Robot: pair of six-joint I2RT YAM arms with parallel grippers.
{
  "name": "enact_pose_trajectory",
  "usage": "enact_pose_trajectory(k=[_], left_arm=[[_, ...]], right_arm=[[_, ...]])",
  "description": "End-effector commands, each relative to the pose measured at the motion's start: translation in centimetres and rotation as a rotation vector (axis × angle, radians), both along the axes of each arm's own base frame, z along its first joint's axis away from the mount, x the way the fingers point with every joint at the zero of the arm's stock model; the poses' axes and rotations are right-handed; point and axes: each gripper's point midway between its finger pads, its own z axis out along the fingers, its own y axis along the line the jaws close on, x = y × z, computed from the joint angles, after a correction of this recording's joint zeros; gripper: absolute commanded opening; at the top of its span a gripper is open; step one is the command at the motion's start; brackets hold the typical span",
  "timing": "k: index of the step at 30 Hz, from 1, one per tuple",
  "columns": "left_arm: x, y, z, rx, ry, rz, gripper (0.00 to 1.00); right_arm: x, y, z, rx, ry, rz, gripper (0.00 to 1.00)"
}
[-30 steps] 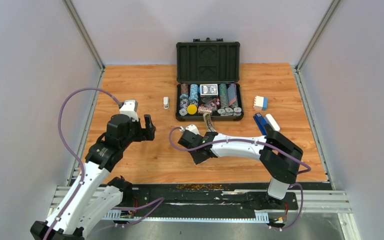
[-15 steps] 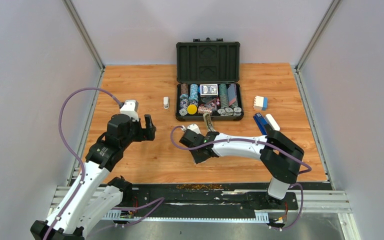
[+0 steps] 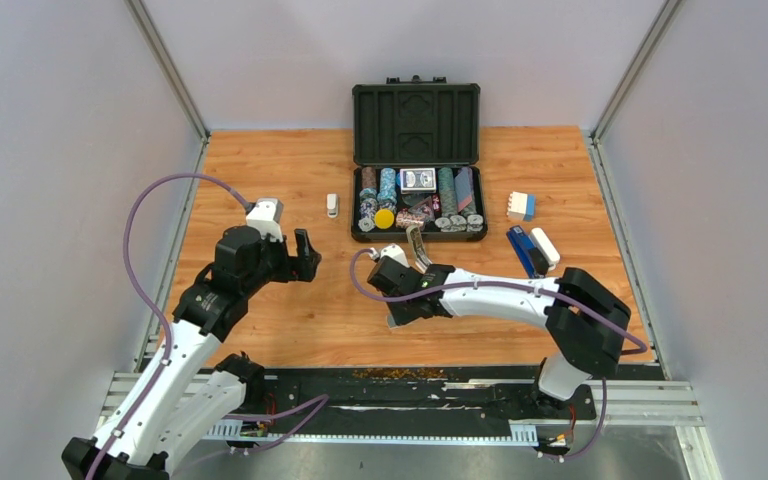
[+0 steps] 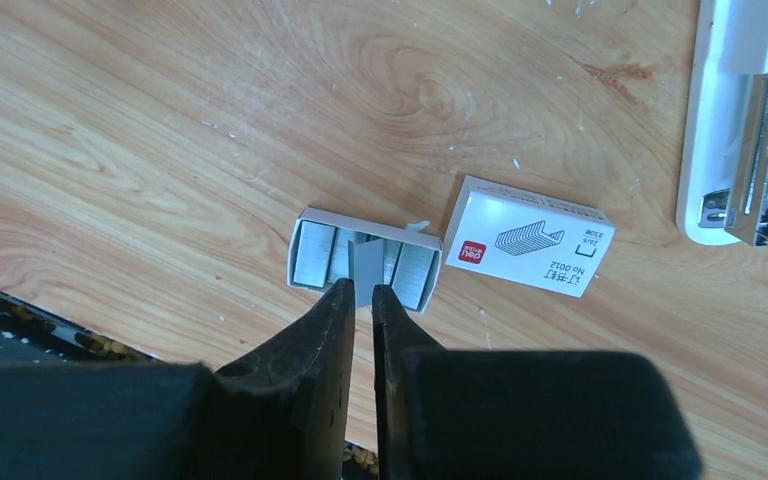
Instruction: Load the staples into the stapler
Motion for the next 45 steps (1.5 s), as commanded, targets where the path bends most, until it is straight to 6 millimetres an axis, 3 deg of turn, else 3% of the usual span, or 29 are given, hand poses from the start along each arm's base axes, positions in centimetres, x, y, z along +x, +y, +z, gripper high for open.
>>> enact_pose_trajectory(k=[1,14,24,31,45], left_arm=[[0.4,-0.7,0.5,-0.016,-0.032,-0.035,1.00],[0.4,-0.7,0.4,-0.018,-0.031,-0.030,1.00],[0.4,-0.7,0.4,-0.019,-0.030,-0.027,1.00],[0.4,-0.7,0.3,-0.019,-0.028,-0.027,1.00],[0.4,-0.6,0.2,-0.018,-0.029,-0.026,1.00]], right_arm=[[0.9,0.9,2.4,0.080,-0.065,0.015,0.13],[0.8,1.4,0.9,0.055,-0.016,0.041,0.23],[1.2,1.3,0.2,0.046,0.003,0.031,0.22],[1.0,1.6,-0.3,0.044,0.023,0.049,0.16],[0.5,2.8,0.7,0.052,0.022,0.120,0.17]])
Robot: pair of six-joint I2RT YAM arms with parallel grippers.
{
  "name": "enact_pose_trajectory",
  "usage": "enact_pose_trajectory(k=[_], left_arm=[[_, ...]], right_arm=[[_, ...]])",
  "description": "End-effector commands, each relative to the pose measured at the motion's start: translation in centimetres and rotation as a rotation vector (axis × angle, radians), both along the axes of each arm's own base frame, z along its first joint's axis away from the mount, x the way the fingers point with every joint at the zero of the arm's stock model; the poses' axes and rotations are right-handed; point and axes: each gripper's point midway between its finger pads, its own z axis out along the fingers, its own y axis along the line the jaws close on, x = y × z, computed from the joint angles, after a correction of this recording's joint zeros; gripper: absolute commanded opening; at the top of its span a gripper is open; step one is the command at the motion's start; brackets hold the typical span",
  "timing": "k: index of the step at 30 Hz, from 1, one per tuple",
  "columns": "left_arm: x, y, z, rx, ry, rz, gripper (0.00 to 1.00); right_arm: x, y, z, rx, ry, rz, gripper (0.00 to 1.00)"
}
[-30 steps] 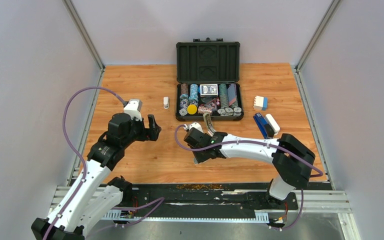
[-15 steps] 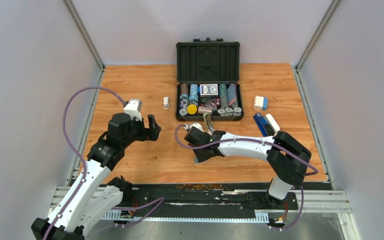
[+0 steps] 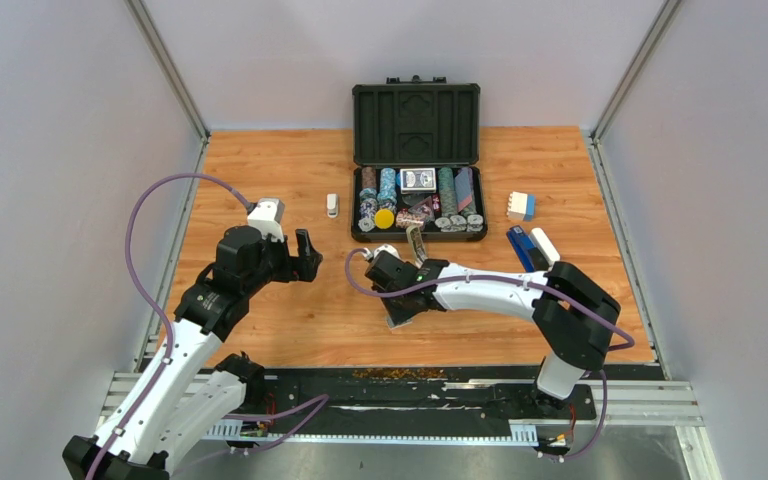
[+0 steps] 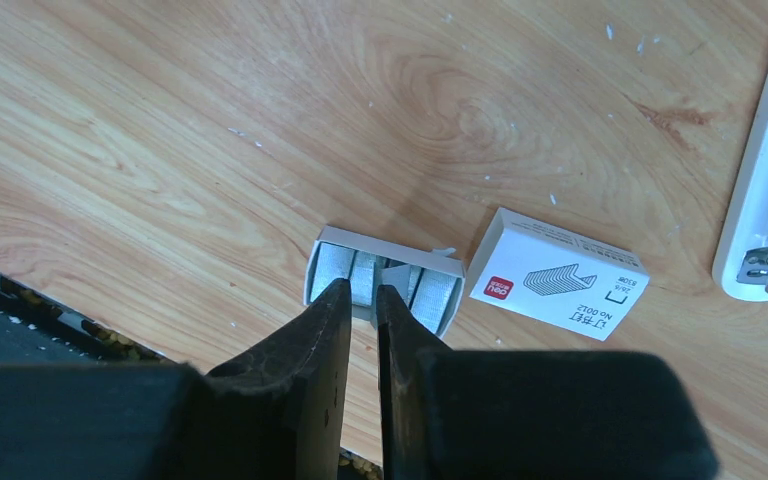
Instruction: Load the staples into the stapler
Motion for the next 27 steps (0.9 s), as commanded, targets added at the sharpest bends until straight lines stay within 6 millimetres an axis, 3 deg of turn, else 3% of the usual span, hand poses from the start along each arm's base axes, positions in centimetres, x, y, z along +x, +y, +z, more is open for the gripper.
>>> enact_pose_trajectory(k=[1,18,27], left_arm=[[0.3,-0.3,0.5,-0.011,-0.030,-0.011,1.00],[0.2,-0.3,0.4,-0.014,-0.029,-0.010,1.00],[0.2,-0.3,0.4,-0.015,-0.029,-0.012,1.00]], right_arm=[[0.4,1.9,1.3,0.041,-0.025,0.043,0.17],[0.0,2.0,0.4,0.020,0.004,0.052,0.17],[0.4,1.5,2.5,0.019,-0.038,0.049,0.20]])
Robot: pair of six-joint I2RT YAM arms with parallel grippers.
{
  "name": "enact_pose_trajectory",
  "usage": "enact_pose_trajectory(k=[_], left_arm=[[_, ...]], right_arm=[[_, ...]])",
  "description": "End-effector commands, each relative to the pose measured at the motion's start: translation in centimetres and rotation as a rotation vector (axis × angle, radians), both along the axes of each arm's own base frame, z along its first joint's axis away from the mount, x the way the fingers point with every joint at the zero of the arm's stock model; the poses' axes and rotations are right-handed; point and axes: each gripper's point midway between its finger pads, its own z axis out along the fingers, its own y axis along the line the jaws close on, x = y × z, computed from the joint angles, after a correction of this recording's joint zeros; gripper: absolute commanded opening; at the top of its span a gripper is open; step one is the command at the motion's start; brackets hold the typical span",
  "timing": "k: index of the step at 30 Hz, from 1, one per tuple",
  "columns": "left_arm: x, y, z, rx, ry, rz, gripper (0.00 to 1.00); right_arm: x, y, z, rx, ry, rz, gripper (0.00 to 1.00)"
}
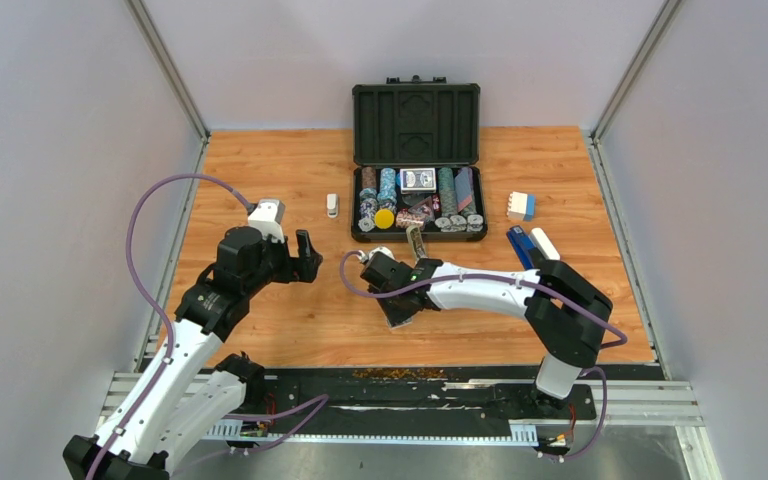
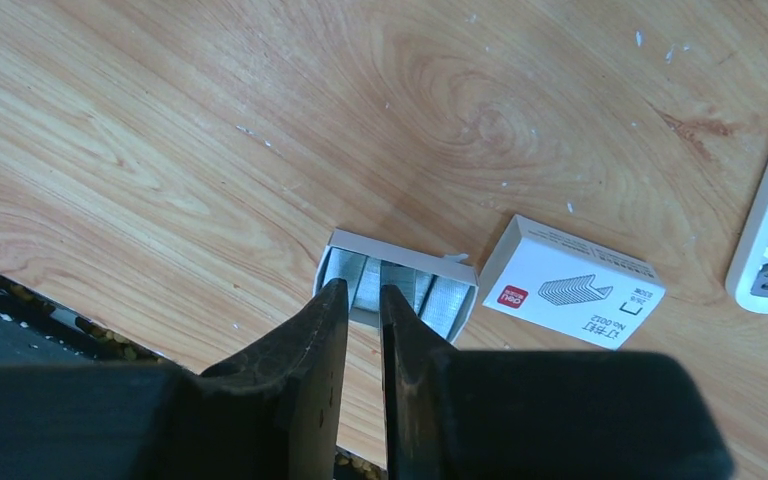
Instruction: Load the staples into the stapler
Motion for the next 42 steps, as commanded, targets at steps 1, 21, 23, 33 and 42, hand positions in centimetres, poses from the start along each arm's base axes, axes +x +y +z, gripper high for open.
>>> enact_pose_trajectory(k=[1,21,23,33,42], left_arm=[[0.2,-0.3,0.7,-0.017,-0.034,-0.013,1.00],[0.2,-0.3,0.7,-0.018,-0.038,-0.013,1.00],[0.2,-0.3,0.8,-0.018,-0.038,-0.013,1.00],[0.2,-0.3,0.7,-0.019,-0.038,-0.014,1.00],[0.2,-0.4,0.7,-0.019,-0.037,-0.016,1.00]], right_arm=[[0.7,0.5,2.9,0.022,-0.052,0.015,0.21],[1.3,-0.4,1.9,-0.098,0.032,0.093,0.32],[1.3,-0.6,1.6,-0.109,0.041,0.094,0.32],[1.1,-0.6,0.7,-0.122,0.066,0.103,0.31],[1.0,-0.3,-0.3,-0.128,0.089,0.114,0.28]])
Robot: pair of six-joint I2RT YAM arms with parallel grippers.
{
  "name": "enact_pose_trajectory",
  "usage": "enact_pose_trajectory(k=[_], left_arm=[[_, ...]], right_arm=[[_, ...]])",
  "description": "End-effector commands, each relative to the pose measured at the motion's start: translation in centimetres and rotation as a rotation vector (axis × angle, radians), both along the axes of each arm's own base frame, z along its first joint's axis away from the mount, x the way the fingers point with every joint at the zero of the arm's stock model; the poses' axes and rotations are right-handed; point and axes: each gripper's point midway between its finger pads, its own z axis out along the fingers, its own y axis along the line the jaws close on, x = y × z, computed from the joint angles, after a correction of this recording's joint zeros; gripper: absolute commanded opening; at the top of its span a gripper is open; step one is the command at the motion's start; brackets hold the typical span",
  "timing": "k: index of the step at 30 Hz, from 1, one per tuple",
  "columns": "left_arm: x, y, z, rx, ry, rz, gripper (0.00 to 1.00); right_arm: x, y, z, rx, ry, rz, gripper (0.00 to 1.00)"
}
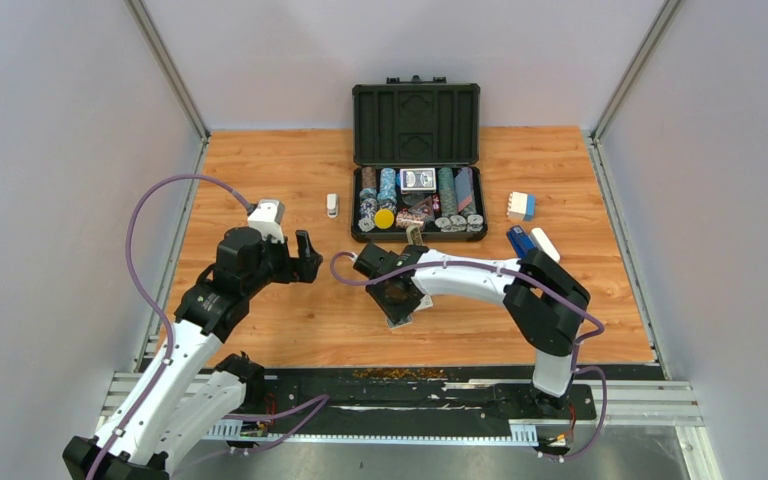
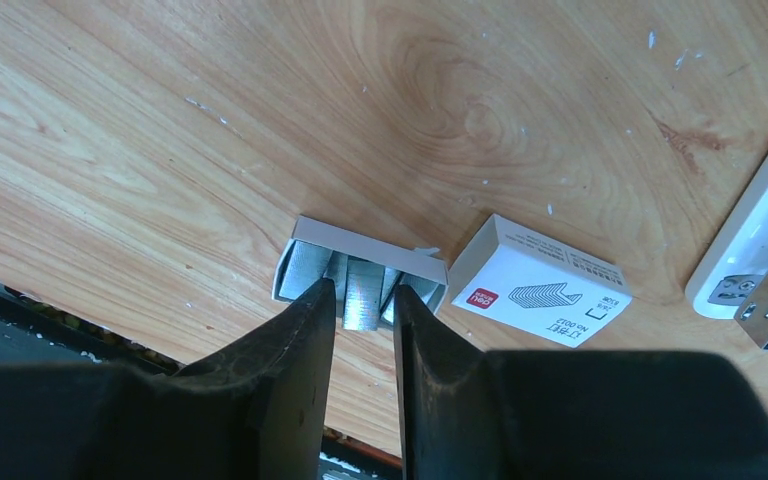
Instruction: Load the staples into the stapler
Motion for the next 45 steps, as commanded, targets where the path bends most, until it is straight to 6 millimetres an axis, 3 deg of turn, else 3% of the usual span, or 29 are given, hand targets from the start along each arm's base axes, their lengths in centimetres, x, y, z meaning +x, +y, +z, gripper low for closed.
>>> enact_pose_trajectory(k=[1,12,23,27,35,45], left_arm=[[0.2,-0.3,0.6,-0.016,-0.032,-0.013,1.00],[0.2,-0.3,0.7,-0.016,-0.034,-0.012,1.00],[0.2,-0.3,0.6,-0.014,-0.034,-0.016,1.00],[0.2,-0.4,0.6,-0.014,-0.032,-0.019,1.00],[0.3,-0.5,0.5,-0.014,-0.030,-0.023,1.00],[0.3,-0.6,0.5,-0.016,-0.029,-0.027,1.00]], right_arm=[[0.6,1.2,0.3,0.030,-0.003,0.014,0.28],[0.6,1.2,0.4,0.034,-0.002,0.022,0.19],[1.3,0.9,4.9,0.117,-0.099,0.065,0.16],[2.3,-1.1,5.8,0.105,-0.154,0.021,0.16],[2.5,-6.9,4.1,0.073,-0.159,-0.174,0.16],[2.4,-10.0,0.9,0.074,-0.180,-0.327,0.16]])
